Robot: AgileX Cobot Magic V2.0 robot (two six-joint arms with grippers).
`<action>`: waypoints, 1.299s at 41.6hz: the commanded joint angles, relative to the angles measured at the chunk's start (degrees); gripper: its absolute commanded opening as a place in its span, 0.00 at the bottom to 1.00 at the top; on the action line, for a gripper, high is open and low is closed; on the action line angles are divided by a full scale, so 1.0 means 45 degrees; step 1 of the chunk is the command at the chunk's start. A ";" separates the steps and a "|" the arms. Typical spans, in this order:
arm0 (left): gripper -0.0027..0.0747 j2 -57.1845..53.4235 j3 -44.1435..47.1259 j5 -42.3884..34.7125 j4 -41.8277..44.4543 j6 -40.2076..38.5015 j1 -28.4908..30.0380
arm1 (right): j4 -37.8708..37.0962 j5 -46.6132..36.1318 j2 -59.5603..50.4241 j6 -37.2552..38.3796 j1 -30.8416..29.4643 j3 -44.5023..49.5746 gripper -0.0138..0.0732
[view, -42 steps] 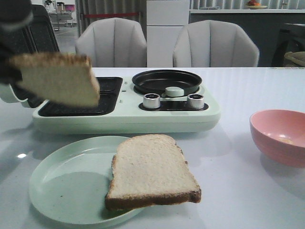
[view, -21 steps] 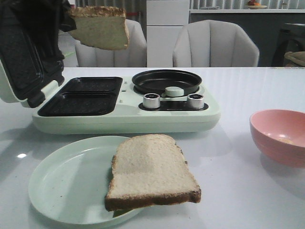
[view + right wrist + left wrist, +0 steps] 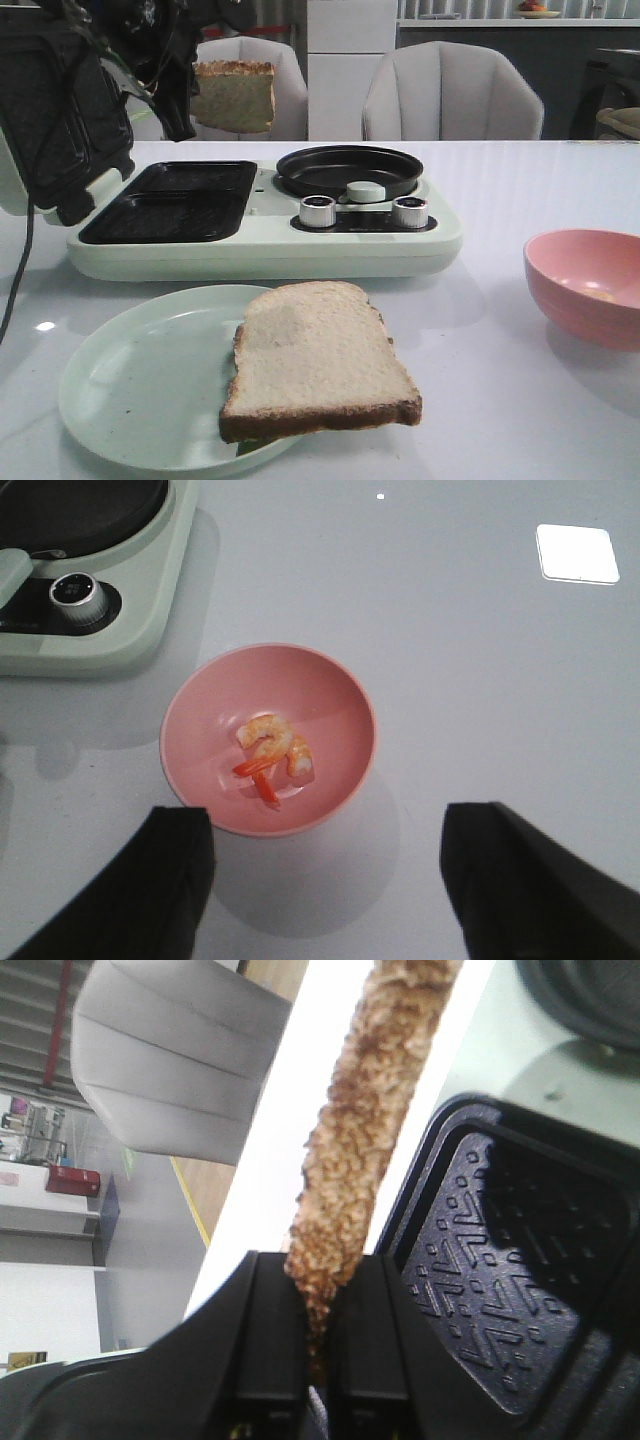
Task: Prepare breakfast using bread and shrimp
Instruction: 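Lift the bread slice and lower it into the sandwich press with left gripper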
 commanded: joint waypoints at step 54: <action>0.65 -0.2357 0.2597 0.0175 0.0225 -0.0175 -0.0288 | -0.0065 -0.0790 0.0043 0.0005 -0.0008 -0.0443 0.82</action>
